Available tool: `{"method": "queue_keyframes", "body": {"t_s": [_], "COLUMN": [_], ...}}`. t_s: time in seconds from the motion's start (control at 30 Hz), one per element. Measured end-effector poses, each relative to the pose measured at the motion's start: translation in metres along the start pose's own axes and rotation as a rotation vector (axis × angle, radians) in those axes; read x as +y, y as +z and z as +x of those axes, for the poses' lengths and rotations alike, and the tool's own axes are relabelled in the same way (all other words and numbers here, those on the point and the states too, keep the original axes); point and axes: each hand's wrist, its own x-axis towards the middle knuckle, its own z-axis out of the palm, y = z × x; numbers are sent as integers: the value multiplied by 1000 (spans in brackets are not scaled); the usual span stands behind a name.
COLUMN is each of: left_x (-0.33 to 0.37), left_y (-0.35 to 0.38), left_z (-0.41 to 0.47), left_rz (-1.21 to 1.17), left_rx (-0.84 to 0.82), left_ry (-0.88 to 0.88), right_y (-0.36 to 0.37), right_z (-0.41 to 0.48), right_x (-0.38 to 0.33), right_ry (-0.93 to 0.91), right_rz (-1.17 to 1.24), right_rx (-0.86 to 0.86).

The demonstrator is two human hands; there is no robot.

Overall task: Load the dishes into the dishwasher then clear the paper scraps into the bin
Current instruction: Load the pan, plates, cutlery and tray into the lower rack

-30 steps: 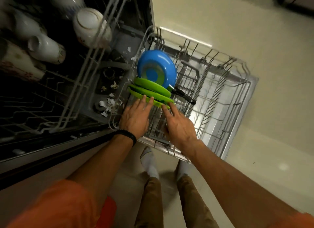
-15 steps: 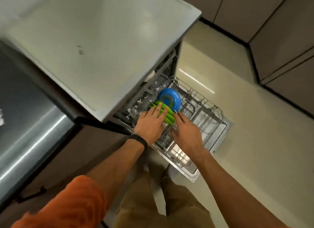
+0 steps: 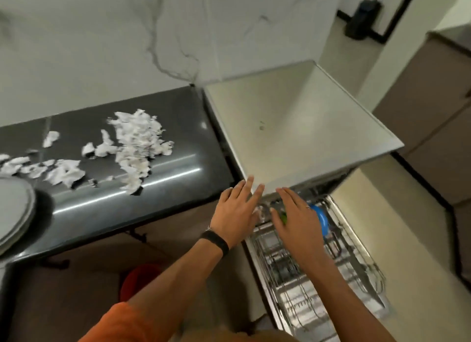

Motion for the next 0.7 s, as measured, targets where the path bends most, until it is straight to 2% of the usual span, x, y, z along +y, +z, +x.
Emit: {"method": "queue_keyframes", "body": {"t_s": [0.4, 0.7], "left_x": [-216, -310], "left_y": [-71, -90], "left_z": [-145, -238], "left_rz": [57, 97], "left_rx": [196, 226], "left_ry": [-409, -767], "right_y": [96, 158], "right_z": [37, 52], "right_x": [-232, -369], "right_ry": [-405, -704], "right_rz": [57, 109], "right_rx": [-59, -229]}}
